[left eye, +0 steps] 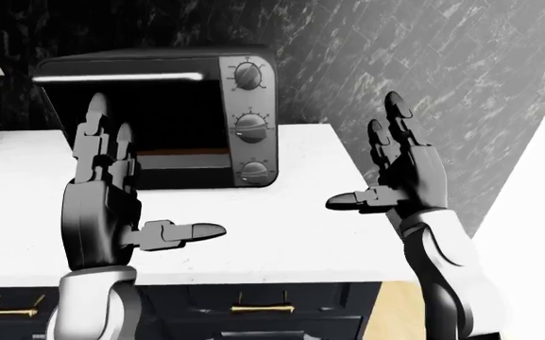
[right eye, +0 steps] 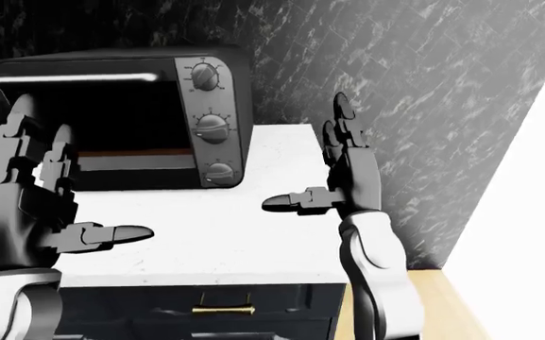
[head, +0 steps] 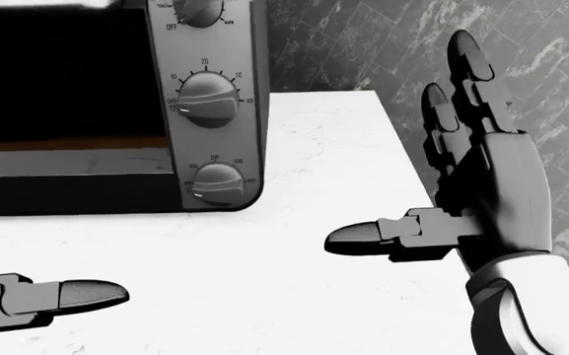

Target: Open the toaster oven door.

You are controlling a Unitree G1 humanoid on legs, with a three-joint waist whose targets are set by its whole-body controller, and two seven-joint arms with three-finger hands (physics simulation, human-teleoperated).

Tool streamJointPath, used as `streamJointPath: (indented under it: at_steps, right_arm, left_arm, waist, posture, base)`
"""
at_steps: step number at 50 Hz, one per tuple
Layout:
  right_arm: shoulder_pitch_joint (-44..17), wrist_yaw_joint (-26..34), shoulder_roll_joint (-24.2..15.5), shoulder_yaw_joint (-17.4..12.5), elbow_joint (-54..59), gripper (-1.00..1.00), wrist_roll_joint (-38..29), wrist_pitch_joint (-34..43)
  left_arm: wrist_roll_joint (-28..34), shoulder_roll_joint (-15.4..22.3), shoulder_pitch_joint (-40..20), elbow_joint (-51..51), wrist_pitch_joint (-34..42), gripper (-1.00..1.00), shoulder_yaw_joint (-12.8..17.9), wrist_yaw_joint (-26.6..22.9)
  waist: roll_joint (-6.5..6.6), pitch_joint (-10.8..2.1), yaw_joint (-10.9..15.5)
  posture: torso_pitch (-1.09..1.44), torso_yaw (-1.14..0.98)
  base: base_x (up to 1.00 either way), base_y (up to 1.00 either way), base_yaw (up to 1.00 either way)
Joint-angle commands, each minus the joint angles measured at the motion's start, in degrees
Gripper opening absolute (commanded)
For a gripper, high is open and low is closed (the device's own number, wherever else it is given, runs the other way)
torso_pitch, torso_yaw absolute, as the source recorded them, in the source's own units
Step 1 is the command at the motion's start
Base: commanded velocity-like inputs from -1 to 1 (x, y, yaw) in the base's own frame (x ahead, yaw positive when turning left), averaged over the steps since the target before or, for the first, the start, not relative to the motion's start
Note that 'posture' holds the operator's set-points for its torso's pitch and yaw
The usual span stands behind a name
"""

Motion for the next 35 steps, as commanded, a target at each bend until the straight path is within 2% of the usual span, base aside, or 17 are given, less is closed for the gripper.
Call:
streamJointPath:
  at_steps: [1, 15, 21, 23, 25, 28, 30, 32, 33, 35]
  right_arm:
    - [-1.6, 0.2, -0.2, 0.1, -1.6, 1.00, -0.1, -1.6]
    - [-1.8, 0.2, 0.0, 0.2, -2.2, 1.00, -0.1, -0.8]
    - [-1.7, -0.2, 0.3, 0.6, -4.7, 1.00, 0.2, 1.4]
    - [-1.0, 0.6, 0.2, 0.9, -3.6, 1.00, -0.2, -0.3]
    - [-1.3, 0.4, 0.4, 0.9, -3.8, 1.00, -0.3, 0.3]
    - [-1.6, 0.5, 0.6, 0.8, -3.5, 1.00, 0.1, 0.3]
    - [-1.9, 0.4, 0.6, 0.6, -3.3, 1.00, 0.3, 0.3]
    - [-2.0, 0.3, 0.5, 0.5, -3.5, 1.00, 0.5, 0.4]
    - [-1.8, 0.3, 0.5, 0.5, -3.5, 1.00, 0.6, 0.3]
    - [-1.8, 0.0, 0.5, 0.5, -4.2, 1.00, 0.8, 0.9]
  left_arm:
    - [0.0, 0.2, -1.1, -1.4, -1.1, 1.00, 0.2, 0.0]
    - [0.2, 0.4, -1.3, -2.5, -0.4, 1.00, 0.1, 0.1]
    - [0.7, 0.7, -2.0, -4.4, 1.4, 1.00, 0.5, 0.0]
    - [0.5, 0.6, -2.1, -4.5, 1.6, 1.00, 0.7, 0.0]
    - [0.4, 0.6, -2.1, -4.5, 1.8, 1.00, 0.6, 0.0]
    - [0.3, 0.6, -2.1, -4.6, 1.9, 1.00, 0.7, 0.0]
    - [0.2, 0.6, -2.1, -4.6, 1.9, 1.00, 0.6, 0.0]
    - [0.2, 0.6, -2.1, -4.6, 1.9, 1.00, 0.6, 0.0]
    - [0.2, 0.6, -2.0, -4.7, 1.9, 1.00, 0.6, 0.0]
    - [0.2, 0.6, -2.1, -4.6, 1.9, 1.00, 0.6, 0.0]
  waist:
    - [-0.07, -0.41, 0.0]
    - [-0.14, -4.38, -0.5]
    - [-0.17, -5.23, -0.6]
    - [-0.16, -5.32, -0.7]
    - [-0.70, -3.37, -0.6]
    - [-1.20, -1.90, -1.0]
    - [-0.93, -1.53, -1.0]
    - [-0.10, -1.44, -0.6]
    - [-0.82, -1.38, 0.0]
    - [0.48, -0.89, 1.2]
  posture:
    - [-0.37, 0.00]
    - [-0.51, 0.00]
    - [-0.52, 0.00]
    - [-0.52, 0.00]
    - [-0.52, 0.00]
    - [-0.52, 0.00]
    - [-0.52, 0.00]
    - [-0.52, 0.00]
    - [-0.52, 0.00]
    - [-0.52, 0.00]
  base:
    - [0.00, 0.00, 0.00]
    - [0.00, 0.00, 0.00]
    - [0.00, 0.00, 0.00]
    - [0.00, 0.00, 0.00]
    - [0.00, 0.00, 0.36]
    - [0.00, 0.00, 0.86]
    - [0.00, 0.00, 0.89]
    - [0.00, 0.00, 0.89]
    - [0.00, 0.00, 0.90]
    - [0.00, 0.00, 0.89]
